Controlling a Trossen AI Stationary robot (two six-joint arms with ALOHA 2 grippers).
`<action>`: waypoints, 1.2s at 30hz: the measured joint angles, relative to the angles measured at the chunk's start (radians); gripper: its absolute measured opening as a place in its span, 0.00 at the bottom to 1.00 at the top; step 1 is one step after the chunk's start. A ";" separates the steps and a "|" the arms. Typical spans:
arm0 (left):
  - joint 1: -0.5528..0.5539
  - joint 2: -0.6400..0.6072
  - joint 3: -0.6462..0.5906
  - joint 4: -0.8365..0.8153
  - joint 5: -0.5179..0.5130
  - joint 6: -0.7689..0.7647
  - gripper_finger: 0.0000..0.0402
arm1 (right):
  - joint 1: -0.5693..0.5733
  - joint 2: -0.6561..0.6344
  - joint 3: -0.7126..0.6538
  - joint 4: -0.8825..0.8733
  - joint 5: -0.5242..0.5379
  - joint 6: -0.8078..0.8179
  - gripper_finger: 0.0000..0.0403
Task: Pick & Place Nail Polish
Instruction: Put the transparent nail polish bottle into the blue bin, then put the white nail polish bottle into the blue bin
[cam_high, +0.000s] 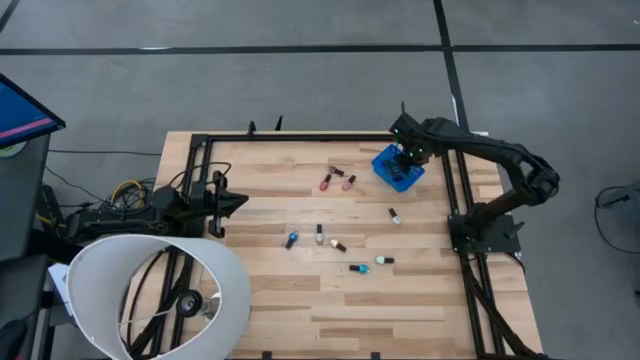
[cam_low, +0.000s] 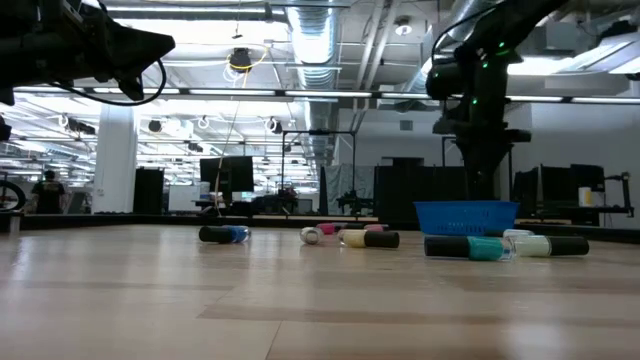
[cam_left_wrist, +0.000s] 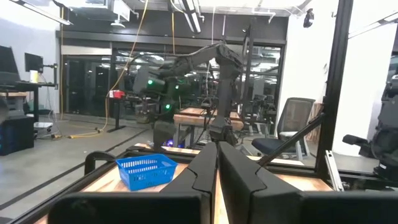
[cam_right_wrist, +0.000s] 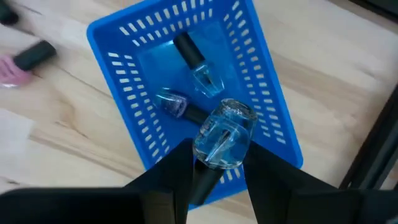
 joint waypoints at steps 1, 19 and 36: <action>0.000 0.000 0.000 0.000 0.000 0.000 0.03 | 0.000 0.021 0.009 0.000 0.000 -0.022 0.29; 0.000 0.005 0.000 0.000 0.000 0.000 0.03 | 0.001 0.253 0.036 0.004 0.148 -0.205 0.29; 0.000 0.005 0.000 0.000 0.000 0.000 0.03 | 0.004 0.252 0.036 0.004 0.156 -0.233 0.44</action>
